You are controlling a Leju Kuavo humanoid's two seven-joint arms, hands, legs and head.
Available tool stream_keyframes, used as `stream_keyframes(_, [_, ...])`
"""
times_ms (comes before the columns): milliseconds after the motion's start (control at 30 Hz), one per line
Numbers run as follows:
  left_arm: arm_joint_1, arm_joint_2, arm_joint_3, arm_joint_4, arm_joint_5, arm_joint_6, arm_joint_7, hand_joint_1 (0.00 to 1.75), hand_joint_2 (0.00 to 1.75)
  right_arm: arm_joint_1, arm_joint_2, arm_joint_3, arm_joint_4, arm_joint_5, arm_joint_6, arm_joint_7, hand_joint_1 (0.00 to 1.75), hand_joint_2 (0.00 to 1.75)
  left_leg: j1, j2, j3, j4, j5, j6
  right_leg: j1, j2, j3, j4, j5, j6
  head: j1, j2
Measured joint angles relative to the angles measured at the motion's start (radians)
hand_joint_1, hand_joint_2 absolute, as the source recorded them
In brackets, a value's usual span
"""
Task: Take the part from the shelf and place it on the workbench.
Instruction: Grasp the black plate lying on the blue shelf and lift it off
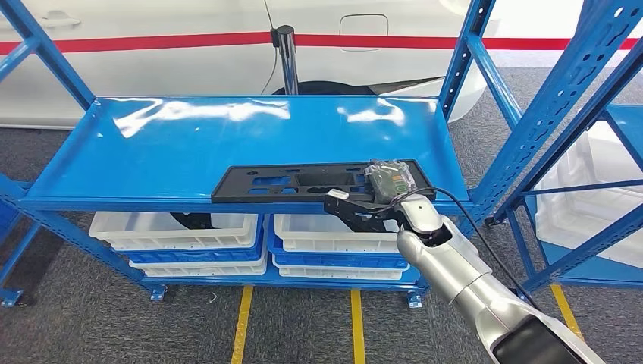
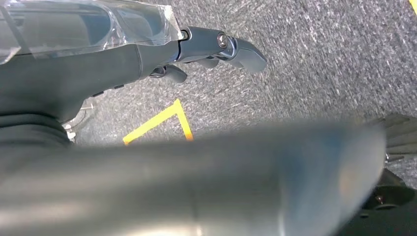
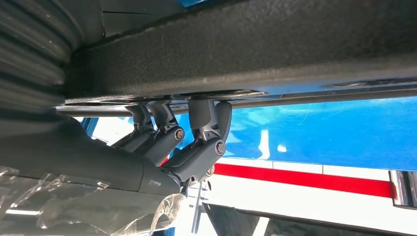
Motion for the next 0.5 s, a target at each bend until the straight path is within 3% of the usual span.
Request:
stream_keyframes(267, [-0.001,0.000,0.000,0.000,-0.037,0.025,-0.008,0.00,1.75,0.000,0.000,0.004,0.001,-0.001,-0.035,0.003,1.75,1.75,0.000,0.000,0.001,-0.001,0.000,0.000,0.000,0.000,0.000,0.000,0.000,0.000,0.000,0.000])
stream_keyframes(500, [-0.007,0.000,-0.002,0.000,-0.073,0.025,0.003,0.00,1.75,0.066,-0.024,-0.013,-0.023,0.122,-0.263,0.025,1.75,1.75,0.000,0.001,0.000,-0.001,0.000,0.000,0.000,0.001,-0.002,0.000,0.000,0.000,0.000,0.000])
